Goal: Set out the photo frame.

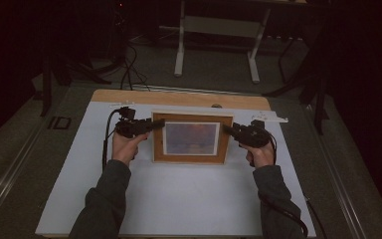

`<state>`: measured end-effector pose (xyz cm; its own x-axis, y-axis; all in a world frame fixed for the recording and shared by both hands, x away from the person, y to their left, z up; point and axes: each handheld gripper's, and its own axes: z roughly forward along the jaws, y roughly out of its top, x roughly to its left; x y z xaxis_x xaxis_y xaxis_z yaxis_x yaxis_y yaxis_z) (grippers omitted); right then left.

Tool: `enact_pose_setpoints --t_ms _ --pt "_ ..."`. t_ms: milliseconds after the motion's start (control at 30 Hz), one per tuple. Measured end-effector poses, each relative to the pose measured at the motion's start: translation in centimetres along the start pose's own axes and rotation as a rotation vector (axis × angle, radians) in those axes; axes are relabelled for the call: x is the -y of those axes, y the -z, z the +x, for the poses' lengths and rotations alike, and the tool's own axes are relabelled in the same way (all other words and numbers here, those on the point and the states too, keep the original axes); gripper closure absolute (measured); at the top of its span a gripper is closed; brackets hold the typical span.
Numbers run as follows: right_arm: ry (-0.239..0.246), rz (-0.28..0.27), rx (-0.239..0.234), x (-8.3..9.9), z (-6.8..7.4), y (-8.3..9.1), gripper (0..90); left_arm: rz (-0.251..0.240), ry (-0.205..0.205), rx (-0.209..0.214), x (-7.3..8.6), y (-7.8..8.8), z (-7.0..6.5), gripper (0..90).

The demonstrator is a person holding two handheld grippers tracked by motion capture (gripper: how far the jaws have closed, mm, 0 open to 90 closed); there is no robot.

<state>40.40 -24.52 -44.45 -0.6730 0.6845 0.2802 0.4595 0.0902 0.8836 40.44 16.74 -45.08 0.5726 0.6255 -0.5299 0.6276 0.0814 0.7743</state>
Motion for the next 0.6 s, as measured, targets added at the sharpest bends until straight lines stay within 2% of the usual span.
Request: enact_pose_setpoints --t_ms 300,600 --pt "0.008 0.009 0.000 0.02 0.07 -0.33 59.9 0.005 -0.027 -0.008 0.21 0.09 -0.40 49.3" --pt "0.011 0.011 0.000 0.13 0.03 -0.21 57.7 0.007 -0.030 -0.013 0.41 0.37 -0.32 49.2"
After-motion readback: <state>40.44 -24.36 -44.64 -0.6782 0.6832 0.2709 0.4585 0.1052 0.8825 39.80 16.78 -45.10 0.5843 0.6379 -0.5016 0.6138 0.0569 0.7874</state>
